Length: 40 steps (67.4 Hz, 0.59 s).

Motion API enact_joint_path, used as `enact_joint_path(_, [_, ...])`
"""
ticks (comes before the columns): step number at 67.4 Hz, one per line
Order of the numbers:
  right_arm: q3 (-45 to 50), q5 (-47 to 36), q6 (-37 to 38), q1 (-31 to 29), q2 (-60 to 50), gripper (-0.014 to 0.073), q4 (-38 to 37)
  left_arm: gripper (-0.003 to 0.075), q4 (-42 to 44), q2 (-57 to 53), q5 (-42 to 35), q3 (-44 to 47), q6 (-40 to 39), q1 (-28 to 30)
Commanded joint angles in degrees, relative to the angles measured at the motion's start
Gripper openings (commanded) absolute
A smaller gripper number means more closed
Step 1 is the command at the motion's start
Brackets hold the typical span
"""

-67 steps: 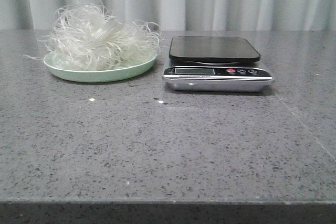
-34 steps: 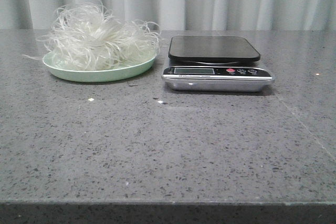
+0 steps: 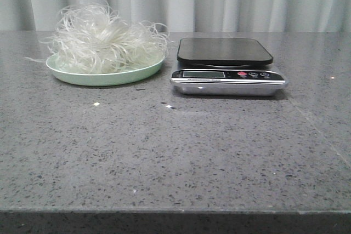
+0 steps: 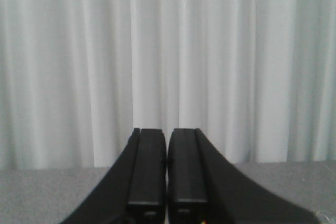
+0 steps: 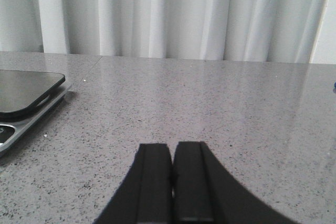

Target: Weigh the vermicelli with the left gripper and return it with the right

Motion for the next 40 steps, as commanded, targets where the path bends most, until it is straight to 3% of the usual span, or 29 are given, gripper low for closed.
enact_joint_path(1, [-0.47, -4.41, -0.41, -0.23, -0.9, 0.015, -0.34, 0.0181, -3.73, 9.53, 3.51, -7.87, 0.95, -0.49])
enact_joint_path(10, [-0.47, -4.41, -0.41, -0.23, -0.9, 0.015, -0.34, 0.0321, -9.45, 21.24, 5.96, -13.3, 7.12, -4.29])
enact_joint_path(20, [-0.47, -4.41, -0.41, -0.23, -0.9, 0.015, -0.34, 0.0493, -10.18, 33.06, 6.67, -17.74, 7.83, -9.73])
enact_joint_path(40, [-0.47, -5.49, -0.41, -0.23, -0.9, 0.015, -0.34, 0.0538, -12.34, 52.38, 8.25, -25.63, 7.83, -15.63])
